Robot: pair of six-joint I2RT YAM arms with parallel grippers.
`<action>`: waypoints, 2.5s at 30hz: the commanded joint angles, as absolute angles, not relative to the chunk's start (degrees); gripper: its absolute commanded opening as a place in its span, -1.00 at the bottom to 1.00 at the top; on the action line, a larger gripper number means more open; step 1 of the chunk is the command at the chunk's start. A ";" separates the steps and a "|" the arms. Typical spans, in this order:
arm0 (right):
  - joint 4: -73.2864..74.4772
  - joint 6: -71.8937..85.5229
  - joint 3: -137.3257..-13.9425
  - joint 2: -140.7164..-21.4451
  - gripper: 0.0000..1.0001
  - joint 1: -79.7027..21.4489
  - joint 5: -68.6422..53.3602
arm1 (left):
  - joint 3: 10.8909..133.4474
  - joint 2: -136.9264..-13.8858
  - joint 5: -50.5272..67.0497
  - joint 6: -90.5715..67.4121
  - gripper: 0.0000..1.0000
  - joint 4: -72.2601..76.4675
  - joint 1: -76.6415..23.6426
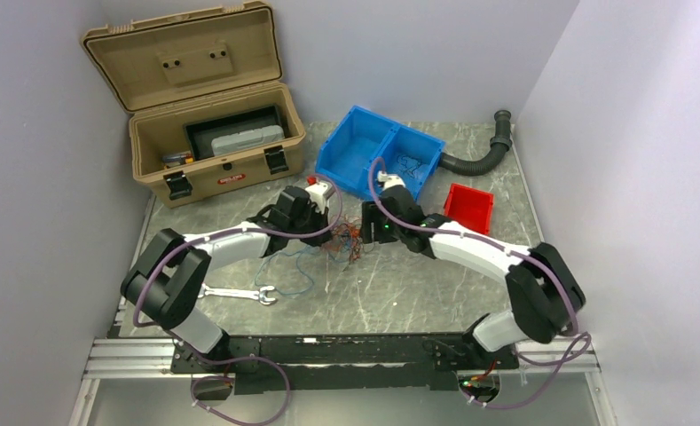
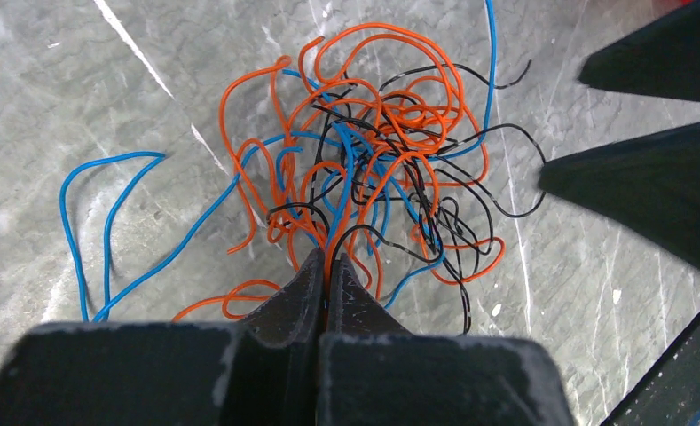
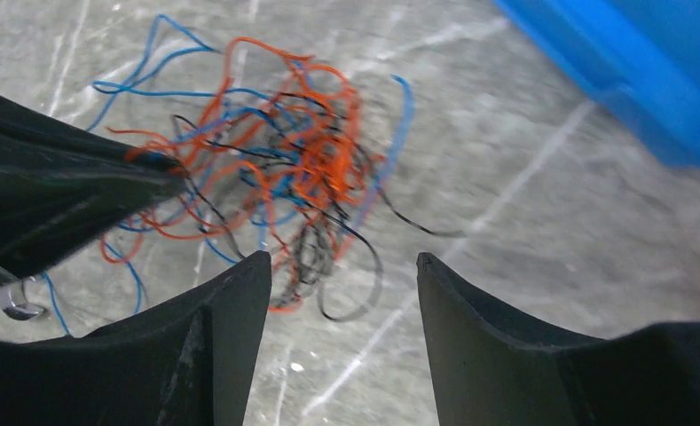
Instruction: Untangle the cables
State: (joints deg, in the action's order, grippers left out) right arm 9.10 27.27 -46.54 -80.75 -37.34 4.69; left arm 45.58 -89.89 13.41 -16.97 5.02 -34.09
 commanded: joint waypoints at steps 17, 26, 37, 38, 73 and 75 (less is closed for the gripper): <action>26.39 34.81 -64.86 -108.69 -0.11 -43.01 31.44 | 48.06 -88.69 2.39 -19.35 -1.00 0.23 -33.85; 24.64 41.38 -52.03 -94.63 -0.86 -35.41 31.91 | 41.29 -82.52 -3.70 -28.01 -1.00 -1.97 -22.51; 24.83 41.44 -43.97 -75.76 -0.66 -30.14 30.16 | 34.99 -72.18 -12.01 -30.21 -1.00 -0.72 -19.64; 24.69 40.86 -43.84 -74.64 -0.47 -30.08 29.39 | 35.05 -72.27 -12.06 -30.45 -1.00 -0.96 -19.68; 8.11 22.01 -53.66 -65.03 -1.00 -29.87 -9.03 | 28.68 -64.09 -1.55 -26.13 -1.00 11.68 -19.77; 8.42 21.67 -55.22 -64.96 -1.00 -29.93 -10.12 | 28.53 -63.75 -2.45 -26.31 -1.00 11.37 -19.77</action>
